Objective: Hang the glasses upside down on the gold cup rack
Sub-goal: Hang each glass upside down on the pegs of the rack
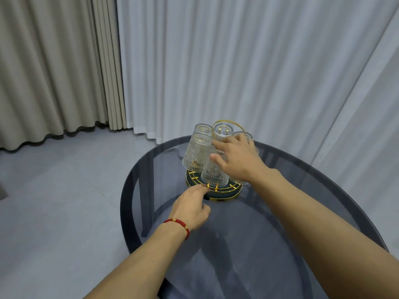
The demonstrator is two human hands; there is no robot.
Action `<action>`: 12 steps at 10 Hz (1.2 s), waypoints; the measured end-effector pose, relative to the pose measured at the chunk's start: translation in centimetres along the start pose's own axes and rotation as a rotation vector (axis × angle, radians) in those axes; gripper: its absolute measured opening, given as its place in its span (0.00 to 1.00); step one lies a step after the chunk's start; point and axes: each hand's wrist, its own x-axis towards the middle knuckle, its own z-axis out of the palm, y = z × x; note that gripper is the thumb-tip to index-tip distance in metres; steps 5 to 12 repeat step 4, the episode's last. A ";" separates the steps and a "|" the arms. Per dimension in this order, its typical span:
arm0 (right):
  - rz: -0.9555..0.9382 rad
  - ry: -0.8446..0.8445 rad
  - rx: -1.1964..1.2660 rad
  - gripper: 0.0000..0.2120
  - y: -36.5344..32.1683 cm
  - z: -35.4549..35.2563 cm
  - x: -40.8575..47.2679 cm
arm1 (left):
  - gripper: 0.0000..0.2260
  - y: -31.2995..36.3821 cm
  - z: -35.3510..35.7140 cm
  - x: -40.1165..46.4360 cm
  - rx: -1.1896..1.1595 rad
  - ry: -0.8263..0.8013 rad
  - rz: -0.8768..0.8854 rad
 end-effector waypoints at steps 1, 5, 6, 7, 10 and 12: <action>-0.017 0.050 0.006 0.26 -0.3 0.4 -0.9 | 0.17 0.9 -0.6 -0.3 -0.034 0.073 -0.017; -0.072 0.201 0.088 0.29 0.5 2.0 -6.0 | 0.14 4.4 -1.4 -1.9 -0.210 0.338 0.072; -0.072 0.201 0.088 0.29 0.5 2.0 -6.0 | 0.14 4.4 -1.4 -1.9 -0.210 0.338 0.072; -0.072 0.201 0.088 0.29 0.5 2.0 -6.0 | 0.14 4.4 -1.4 -1.9 -0.210 0.338 0.072; -0.072 0.201 0.088 0.29 0.5 2.0 -6.0 | 0.14 4.4 -1.4 -1.9 -0.210 0.338 0.072; -0.072 0.201 0.088 0.29 0.5 2.0 -6.0 | 0.14 4.4 -1.4 -1.9 -0.210 0.338 0.072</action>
